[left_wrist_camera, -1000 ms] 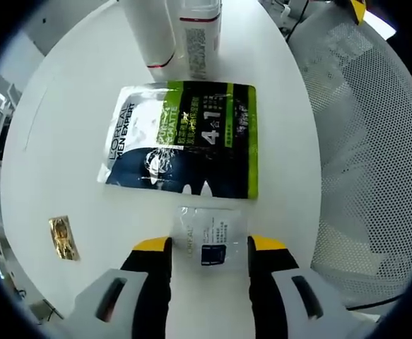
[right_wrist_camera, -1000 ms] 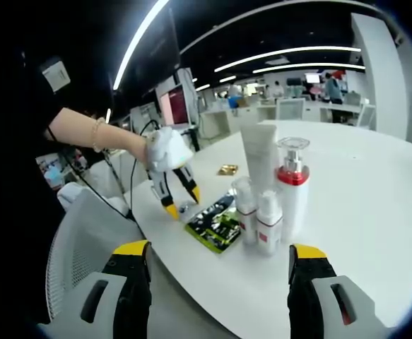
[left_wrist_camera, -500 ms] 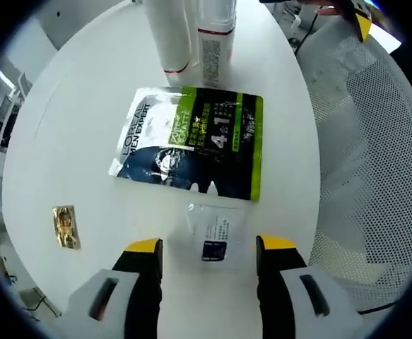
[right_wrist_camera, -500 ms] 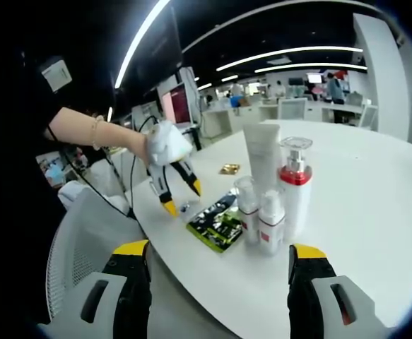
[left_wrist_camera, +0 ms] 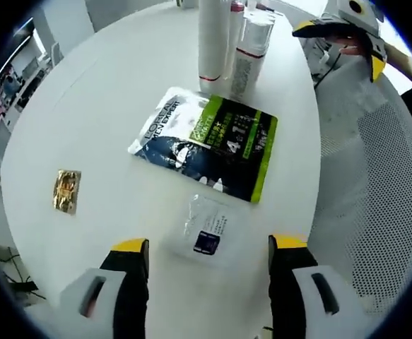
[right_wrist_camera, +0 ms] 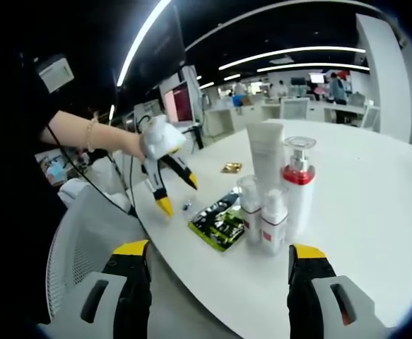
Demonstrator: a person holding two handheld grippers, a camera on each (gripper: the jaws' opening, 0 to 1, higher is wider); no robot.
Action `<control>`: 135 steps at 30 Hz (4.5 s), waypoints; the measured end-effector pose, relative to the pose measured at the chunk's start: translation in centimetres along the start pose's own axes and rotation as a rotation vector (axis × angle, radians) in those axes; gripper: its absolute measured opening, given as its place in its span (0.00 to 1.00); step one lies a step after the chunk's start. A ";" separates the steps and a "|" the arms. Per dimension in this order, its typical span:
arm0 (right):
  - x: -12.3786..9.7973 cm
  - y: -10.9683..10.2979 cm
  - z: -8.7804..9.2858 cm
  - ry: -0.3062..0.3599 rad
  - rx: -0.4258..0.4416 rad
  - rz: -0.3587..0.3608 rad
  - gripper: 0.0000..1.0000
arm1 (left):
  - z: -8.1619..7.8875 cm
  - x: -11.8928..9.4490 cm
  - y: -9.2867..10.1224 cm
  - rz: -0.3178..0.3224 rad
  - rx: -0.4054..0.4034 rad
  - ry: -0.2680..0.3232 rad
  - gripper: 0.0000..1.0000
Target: Arrange the skincare products in the storage area until every visible bottle or jar stands upright without overlapping.
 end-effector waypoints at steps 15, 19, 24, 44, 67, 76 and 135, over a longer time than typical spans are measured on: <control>0.1 -0.5 -0.1 -0.008 -0.008 -0.029 0.83 | 0.8 -2.1 0.9 -0.099 -0.270 0.228 0.74; 0.1 -0.6 0.0 -0.011 -0.011 -0.037 0.83 | 0.9 -2.7 1.5 -0.131 -0.312 0.294 0.80; 0.2 -0.6 0.1 -0.018 -0.014 -0.046 0.83 | 1.6 -3.3 1.9 -0.166 -0.394 0.370 0.87; 0.3 -0.9 0.2 -0.033 -0.022 -0.061 0.83 | 3.1 -6.1 4.8 -0.355 -0.491 0.579 0.95; 0.2 -0.3 0.2 -0.011 0.000 -0.037 0.83 | 3.0 -7.5 5.6 -0.508 -0.542 0.680 0.99; 0.2 -0.1 0.1 -0.004 0.003 -0.027 0.83 | 2.9 -7.1 5.8 -0.494 -0.519 0.658 0.99; 0.0 0.7 0.3 -0.028 0.034 0.061 0.99 | 0.9 -6.4 -3.0 -0.367 -0.313 0.427 0.93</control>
Point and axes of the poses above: the point that each gripper's makers call its tool centre point, and the gripper's own axes: x roughly forward along the fingers, y roughly to its right, z roughly out of its underside, the point moved 8 cm from there along -x, roughly backward along the fingers, and after that the axes turned 8 degrees about y, right-handed, at the moved point
